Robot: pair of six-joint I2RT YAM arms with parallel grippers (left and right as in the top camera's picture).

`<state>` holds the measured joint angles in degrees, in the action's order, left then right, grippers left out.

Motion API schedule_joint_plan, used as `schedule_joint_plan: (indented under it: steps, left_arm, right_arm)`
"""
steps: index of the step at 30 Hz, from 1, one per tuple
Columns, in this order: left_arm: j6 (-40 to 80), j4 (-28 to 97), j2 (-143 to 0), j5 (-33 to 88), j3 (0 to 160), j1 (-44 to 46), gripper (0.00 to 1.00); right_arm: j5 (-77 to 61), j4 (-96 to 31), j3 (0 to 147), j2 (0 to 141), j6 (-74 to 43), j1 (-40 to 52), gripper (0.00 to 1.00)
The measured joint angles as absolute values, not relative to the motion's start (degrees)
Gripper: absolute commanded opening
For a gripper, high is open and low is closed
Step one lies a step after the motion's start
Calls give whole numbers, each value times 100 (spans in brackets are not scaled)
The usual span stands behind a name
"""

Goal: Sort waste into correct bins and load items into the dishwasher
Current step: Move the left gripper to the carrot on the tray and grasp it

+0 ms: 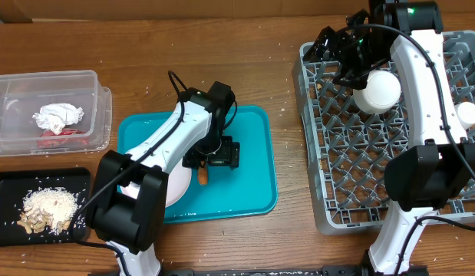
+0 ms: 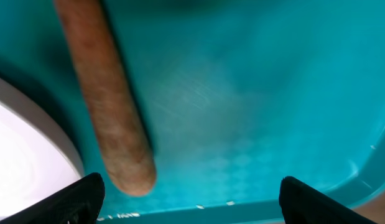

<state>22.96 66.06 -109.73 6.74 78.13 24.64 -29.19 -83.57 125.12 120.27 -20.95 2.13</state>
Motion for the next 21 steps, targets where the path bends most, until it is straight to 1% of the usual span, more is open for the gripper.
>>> schedule_joint_plan:
  steps: [5, 10, 14, 16, 18, 19, 20, 21]
  left_arm:
    - [2405, 6386, -10973, 301, 7791, 2440, 91]
    - [2709, 6029, -10973, 217, 7498, 2438, 91]
    - [2864, 5756, -10973, 211, 7317, 2440, 85]
    - [2880, 5645, -10973, 209, 7282, 2440, 80]
    - [2886, 5476, -10973, 207, 7175, 2440, 70]
    - [2908, 5380, -10973, 207, 7096, 2438, 67]
    - [2923, 5339, -10973, 207, 7046, 2438, 61]
    - [2941, 5319, -10973, 204, 6997, 2440, 53]
  right_arm:
    - [-2917, -8359, 12512, 12027, -2095, 213, 100]
    - [-2919, -8361, 12512, 12027, -2095, 213, 100]
    - [-2919, -8357, 12512, 12027, -2095, 213, 100]
    - [-2919, -8355, 12512, 12029, -2097, 213, 100]
    - [-2919, -8357, 12512, 12029, -2093, 213, 100]
    - [-2919, -8357, 12512, 12027, -2095, 213, 100]
    - [-2919, -8357, 12512, 12029, -2095, 213, 100]
    - [-2919, -8359, 12512, 12029, -2097, 213, 100]
